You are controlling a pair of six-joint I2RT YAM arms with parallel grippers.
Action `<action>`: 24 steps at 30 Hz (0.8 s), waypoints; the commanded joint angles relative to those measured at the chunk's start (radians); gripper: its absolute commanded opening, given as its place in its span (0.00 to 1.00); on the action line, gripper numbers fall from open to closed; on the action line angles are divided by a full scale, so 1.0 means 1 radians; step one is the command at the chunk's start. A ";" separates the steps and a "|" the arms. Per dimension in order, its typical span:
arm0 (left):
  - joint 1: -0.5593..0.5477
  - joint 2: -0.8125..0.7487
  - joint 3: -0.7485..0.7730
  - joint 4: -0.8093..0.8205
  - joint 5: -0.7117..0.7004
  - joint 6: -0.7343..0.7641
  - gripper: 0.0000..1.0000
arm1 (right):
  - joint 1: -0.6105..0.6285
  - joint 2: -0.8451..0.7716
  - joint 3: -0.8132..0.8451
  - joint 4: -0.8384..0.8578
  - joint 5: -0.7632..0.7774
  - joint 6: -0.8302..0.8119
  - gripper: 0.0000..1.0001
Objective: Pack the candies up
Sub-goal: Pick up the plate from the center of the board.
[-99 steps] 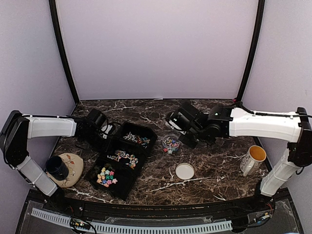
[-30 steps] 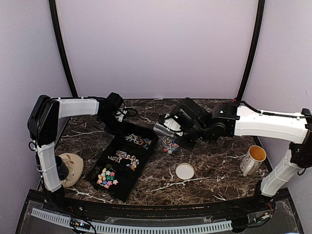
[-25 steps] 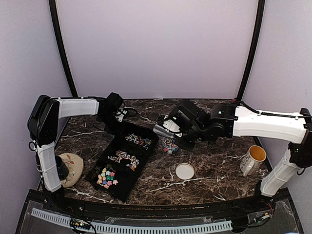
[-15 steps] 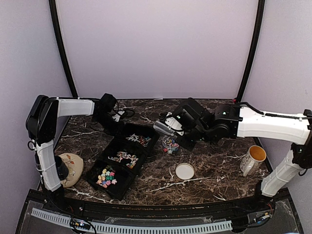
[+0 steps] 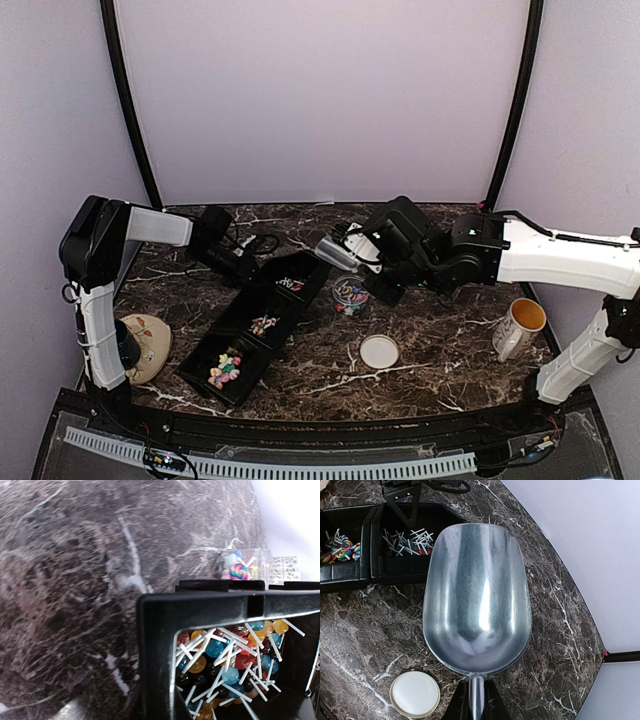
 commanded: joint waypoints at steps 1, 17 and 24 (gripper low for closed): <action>-0.003 -0.037 -0.013 0.102 0.178 -0.018 0.00 | 0.004 -0.012 0.006 0.024 -0.018 0.010 0.00; -0.031 -0.063 0.034 -0.070 -0.114 -0.011 0.00 | 0.004 0.019 0.052 -0.003 -0.051 -0.003 0.00; -0.040 -0.165 0.054 -0.197 -0.365 0.039 0.00 | 0.005 0.115 0.131 -0.127 -0.086 -0.048 0.00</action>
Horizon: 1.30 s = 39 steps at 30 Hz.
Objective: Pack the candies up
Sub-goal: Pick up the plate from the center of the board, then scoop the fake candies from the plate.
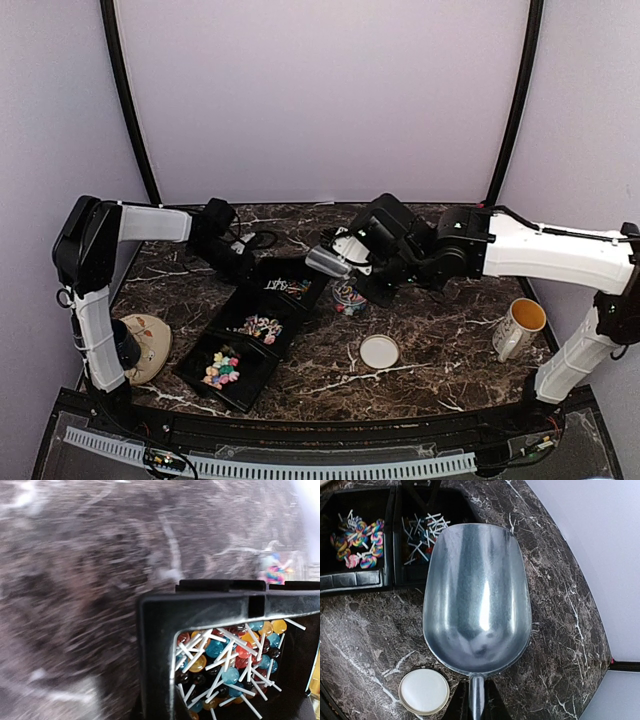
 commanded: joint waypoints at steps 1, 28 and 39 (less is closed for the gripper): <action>-0.001 -0.123 0.037 -0.120 -0.160 0.044 0.00 | 0.005 0.072 0.073 -0.087 -0.016 -0.036 0.00; -0.143 -0.165 0.096 -0.212 -0.560 0.112 0.00 | 0.084 0.696 0.648 -0.438 0.138 -0.174 0.00; -0.157 -0.235 0.043 -0.140 -0.492 0.094 0.00 | 0.079 0.861 0.763 -0.371 0.075 -0.245 0.00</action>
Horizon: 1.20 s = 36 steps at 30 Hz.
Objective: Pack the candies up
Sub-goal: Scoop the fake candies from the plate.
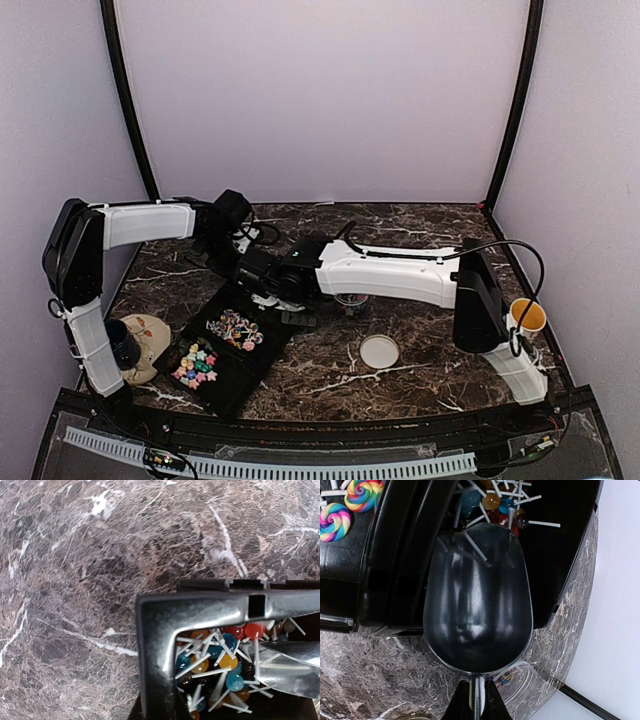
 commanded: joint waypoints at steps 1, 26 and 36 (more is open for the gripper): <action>-0.004 -0.122 -0.019 0.049 0.071 -0.004 0.00 | -0.006 0.038 -0.047 0.065 -0.112 -0.052 0.00; -0.004 -0.253 -0.180 0.128 0.103 -0.108 0.00 | -0.131 -0.236 -0.627 0.807 -0.370 0.130 0.00; 0.011 -0.244 -0.218 0.165 0.108 -0.114 0.00 | -0.136 -0.344 -0.790 0.955 -0.368 0.141 0.00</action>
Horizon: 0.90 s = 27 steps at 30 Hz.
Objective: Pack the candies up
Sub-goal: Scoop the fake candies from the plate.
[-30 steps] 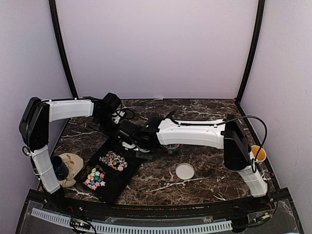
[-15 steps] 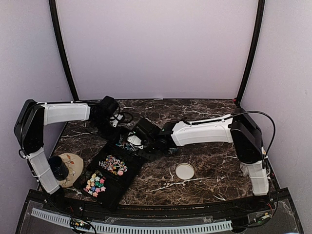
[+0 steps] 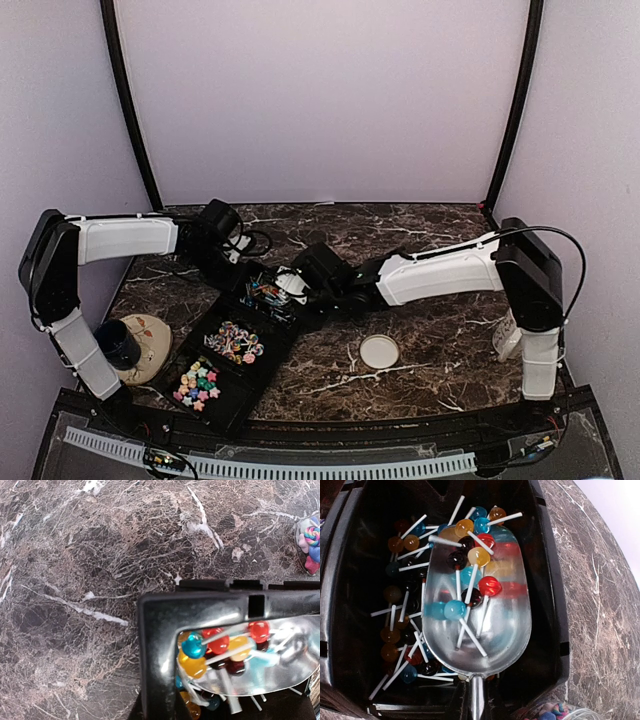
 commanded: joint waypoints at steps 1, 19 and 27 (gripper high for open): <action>0.016 -0.078 -0.009 0.067 0.049 -0.030 0.00 | -0.013 -0.038 -0.059 0.026 0.010 0.019 0.00; 0.041 -0.050 -0.026 0.089 0.074 -0.041 0.00 | -0.013 -0.189 -0.141 -0.037 0.040 0.014 0.00; 0.041 -0.042 -0.027 0.091 0.088 -0.045 0.00 | -0.004 -0.147 -0.034 -0.245 0.130 -0.030 0.00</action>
